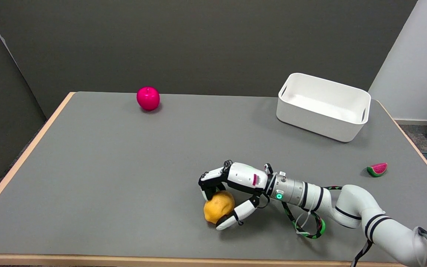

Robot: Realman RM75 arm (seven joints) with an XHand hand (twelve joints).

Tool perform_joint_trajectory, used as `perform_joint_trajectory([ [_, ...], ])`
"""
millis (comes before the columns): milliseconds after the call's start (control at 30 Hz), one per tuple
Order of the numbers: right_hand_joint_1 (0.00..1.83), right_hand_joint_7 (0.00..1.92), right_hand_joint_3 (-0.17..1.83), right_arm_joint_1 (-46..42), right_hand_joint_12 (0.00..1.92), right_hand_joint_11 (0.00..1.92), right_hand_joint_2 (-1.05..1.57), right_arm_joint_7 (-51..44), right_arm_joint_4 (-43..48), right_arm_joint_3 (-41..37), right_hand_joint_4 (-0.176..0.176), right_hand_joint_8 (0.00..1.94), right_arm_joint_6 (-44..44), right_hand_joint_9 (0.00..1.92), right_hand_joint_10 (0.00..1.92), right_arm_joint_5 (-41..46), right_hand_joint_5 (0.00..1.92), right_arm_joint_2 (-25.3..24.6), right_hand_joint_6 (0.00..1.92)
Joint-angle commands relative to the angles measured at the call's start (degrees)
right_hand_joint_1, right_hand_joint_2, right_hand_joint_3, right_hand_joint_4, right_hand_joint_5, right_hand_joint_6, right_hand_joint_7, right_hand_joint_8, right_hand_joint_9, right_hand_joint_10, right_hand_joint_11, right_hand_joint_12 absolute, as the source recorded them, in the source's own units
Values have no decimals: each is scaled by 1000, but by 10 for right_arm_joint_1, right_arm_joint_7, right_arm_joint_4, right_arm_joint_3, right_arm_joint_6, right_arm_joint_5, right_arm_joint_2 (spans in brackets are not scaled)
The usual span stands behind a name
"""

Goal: Pick up the lemon.

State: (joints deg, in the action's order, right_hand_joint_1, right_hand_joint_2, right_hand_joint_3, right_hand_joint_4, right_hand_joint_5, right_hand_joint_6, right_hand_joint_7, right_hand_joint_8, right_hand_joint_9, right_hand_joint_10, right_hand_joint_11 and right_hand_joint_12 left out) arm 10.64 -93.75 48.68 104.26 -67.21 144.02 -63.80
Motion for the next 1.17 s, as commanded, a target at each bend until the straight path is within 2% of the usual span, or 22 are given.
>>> perform_joint_trajectory([
  [33,1332,814,307,2,1787,852,1083,0,-6,0,-110,1310,-8,772,1495,-3,626,3,1531],
  [200,1336,823,350,2,1790,867,1055,0,-4,-14,-115,1293,-19,792,1489,4,636,4,1526],
  [367,1332,816,329,-2,1823,866,1071,0,21,-68,-120,1301,-32,784,1499,4,627,2,1543],
  [467,1331,816,326,-2,1829,880,1071,0,42,-99,-105,1299,-32,784,1499,4,628,5,1546],
  [600,1331,814,324,4,1843,881,1073,-2,69,-140,-104,1304,-25,782,1502,4,627,6,1548],
  [667,1336,820,344,9,1824,881,1060,-2,79,-156,-114,1298,-20,786,1494,4,632,7,1540],
  [867,1337,821,351,51,1824,873,1056,-3,106,-184,-115,1305,25,786,1496,5,630,30,1539],
  [1167,1337,819,352,153,1834,878,1056,-99,91,-221,-114,1305,169,786,1500,5,631,68,1538],
])
